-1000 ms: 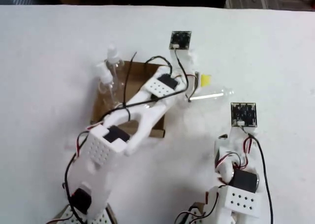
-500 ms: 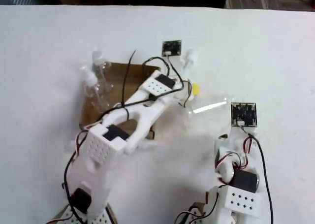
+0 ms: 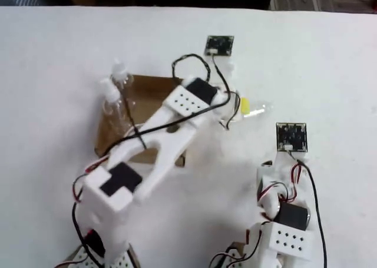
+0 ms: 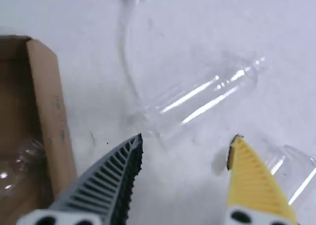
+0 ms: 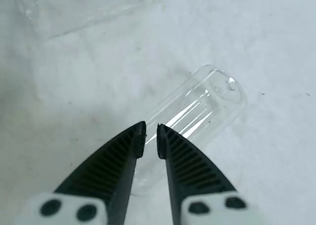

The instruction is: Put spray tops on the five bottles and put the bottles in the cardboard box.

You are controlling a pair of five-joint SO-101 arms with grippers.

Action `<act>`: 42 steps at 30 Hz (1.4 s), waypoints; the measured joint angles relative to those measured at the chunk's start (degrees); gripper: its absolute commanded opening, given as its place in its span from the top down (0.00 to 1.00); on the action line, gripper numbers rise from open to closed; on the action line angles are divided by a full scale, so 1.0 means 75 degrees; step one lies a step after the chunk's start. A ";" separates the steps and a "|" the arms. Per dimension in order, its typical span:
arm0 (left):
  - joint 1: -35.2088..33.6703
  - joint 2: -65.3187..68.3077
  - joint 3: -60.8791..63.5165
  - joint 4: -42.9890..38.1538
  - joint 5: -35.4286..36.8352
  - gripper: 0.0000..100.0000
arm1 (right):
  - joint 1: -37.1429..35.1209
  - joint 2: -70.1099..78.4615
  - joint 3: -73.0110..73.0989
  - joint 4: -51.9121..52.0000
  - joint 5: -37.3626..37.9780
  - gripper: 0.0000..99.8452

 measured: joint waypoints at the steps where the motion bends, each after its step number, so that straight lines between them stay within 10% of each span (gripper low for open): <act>1: 0.0000 -0.0176 0.0000 0.0176 -0.0094 0.72 | 0.0000 0.0000 0.0000 0.0000 0.0000 0.98; 6: 0.0000 -0.0633 0.0434 0.0246 -0.0305 0.72 | 0.0000 0.0000 0.0000 0.0000 0.0000 0.98; 17: -0.0211 -0.0574 0.2755 -0.4079 -0.0703 0.72 | 0.0000 0.0000 0.0000 0.0000 0.0000 0.98; 42: -0.0551 0.2848 0.0293 -0.4290 -0.0785 0.73 | 0.0000 0.0000 0.0000 0.0000 0.0000 0.98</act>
